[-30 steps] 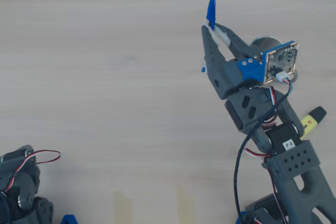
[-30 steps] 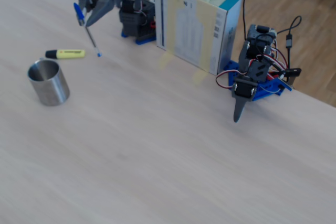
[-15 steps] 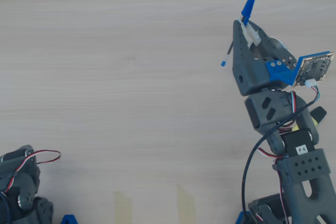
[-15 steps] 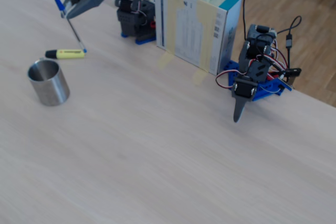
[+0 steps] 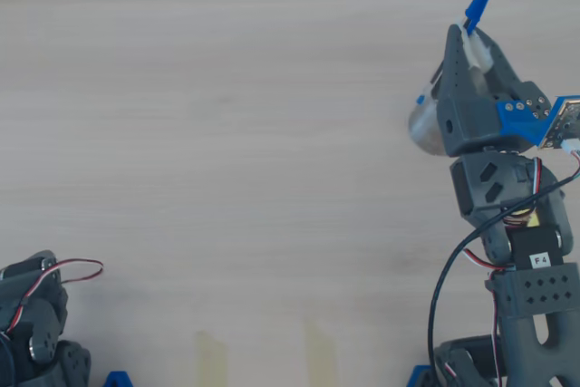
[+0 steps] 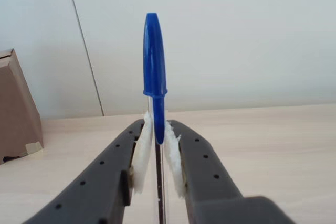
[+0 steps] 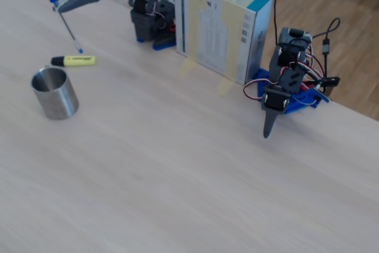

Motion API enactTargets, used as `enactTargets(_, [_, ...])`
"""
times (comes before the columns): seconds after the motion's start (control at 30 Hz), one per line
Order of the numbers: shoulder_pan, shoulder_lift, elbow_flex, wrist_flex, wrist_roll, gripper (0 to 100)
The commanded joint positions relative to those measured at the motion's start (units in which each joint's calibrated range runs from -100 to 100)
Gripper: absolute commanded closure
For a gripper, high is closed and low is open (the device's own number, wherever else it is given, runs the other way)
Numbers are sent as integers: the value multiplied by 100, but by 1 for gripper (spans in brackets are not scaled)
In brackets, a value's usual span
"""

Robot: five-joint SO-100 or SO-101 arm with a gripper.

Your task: Grab the blue pen and put it in the silver cup.

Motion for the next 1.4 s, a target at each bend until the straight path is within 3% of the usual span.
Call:
enactTargets(0.0, [139, -208, -115, -92, -27, 98])
enactTargets(0.17, [261, -241, -115, -92, -282, 98])
enactTargets(0.33, [322, -208, -34, -589, -282, 98])
enactTargets(1.13, [680, 407, -142, -666, -266, 98])
enactTargets(1.37, [811, 840, -188, -1207, -251, 98])
